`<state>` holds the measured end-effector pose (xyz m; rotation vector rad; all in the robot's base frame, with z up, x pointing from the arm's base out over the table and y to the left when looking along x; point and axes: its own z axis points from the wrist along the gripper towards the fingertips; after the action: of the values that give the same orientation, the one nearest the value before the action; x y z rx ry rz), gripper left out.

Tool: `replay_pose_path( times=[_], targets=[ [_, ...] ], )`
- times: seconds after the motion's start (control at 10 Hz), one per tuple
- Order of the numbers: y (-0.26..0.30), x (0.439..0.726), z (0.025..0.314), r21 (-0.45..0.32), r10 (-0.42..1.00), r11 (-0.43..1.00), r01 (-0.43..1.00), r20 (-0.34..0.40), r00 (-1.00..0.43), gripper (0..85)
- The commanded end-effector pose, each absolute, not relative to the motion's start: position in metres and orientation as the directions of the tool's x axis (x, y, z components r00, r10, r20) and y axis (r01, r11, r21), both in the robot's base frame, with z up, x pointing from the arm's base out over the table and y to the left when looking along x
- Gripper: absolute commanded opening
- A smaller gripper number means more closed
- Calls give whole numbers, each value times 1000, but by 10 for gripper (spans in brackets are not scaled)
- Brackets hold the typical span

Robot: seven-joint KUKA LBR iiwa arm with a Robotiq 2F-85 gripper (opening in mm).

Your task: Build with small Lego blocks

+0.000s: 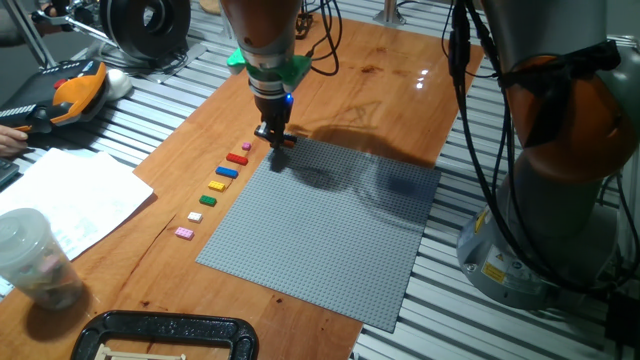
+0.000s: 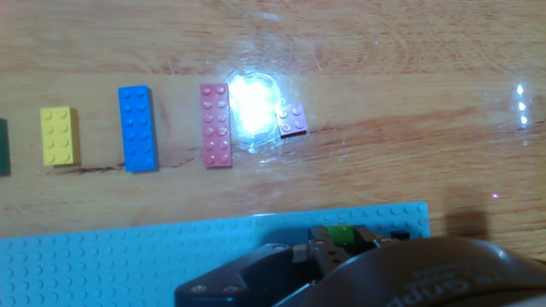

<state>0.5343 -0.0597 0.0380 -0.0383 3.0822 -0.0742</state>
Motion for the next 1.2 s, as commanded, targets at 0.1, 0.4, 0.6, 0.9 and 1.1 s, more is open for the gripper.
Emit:
replay_pose_path(
  times=[0.1, 0.4, 0.6, 0.9, 1.1],
  targets=[
    [-60, 534, 38, -47, -26, 999, -23, -56, -998, 0],
    [-59, 534, 39, -47, -19, 999, -16, -63, -998, 0],
    [-59, 534, 39, -48, -17, 999, -14, -66, -998, 0],
    [-59, 534, 39, -64, -8, 998, -5, -51, -999, 0],
    [-59, 534, 39, -57, -10, 998, -8, -41, -999, 0]
  ],
)
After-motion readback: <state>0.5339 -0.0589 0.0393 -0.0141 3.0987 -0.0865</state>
